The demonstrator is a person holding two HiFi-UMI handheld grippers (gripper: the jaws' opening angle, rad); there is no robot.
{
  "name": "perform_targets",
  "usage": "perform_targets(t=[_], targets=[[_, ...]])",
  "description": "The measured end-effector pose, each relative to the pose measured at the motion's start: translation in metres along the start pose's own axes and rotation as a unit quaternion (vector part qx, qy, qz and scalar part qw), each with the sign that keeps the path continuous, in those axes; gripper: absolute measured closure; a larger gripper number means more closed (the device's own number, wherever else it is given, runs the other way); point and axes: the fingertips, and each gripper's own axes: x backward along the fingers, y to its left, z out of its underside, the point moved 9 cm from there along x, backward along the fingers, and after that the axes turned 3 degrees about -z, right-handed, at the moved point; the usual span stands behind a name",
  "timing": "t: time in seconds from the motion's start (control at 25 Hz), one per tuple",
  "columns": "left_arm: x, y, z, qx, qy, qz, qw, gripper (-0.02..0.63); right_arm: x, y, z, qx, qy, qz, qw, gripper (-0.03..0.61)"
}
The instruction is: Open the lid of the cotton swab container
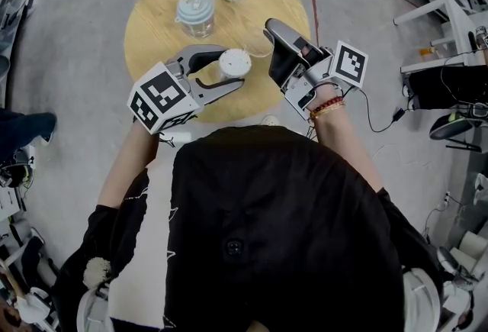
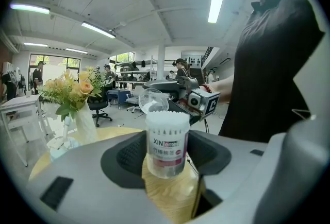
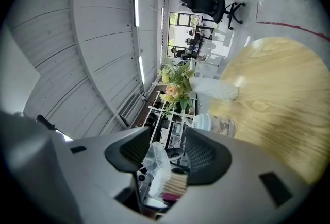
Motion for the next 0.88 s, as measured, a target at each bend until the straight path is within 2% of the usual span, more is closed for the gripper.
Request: perform_targets(t=[0.6,0.88], targets=[[0.000,-0.004,-0.007,-0.009,-0.021,0.012,0.9997,0.357,0.007,-0.015,0.000,-0.011,-0.010,0.026,1.000,0.373],[-0.001,-0.005,-0.005,-0.001,-0.022,0.018,0.9996,0.357,0.011,-0.021,0.001,-0.022,-0.015,0.044,0.999,0.386]])
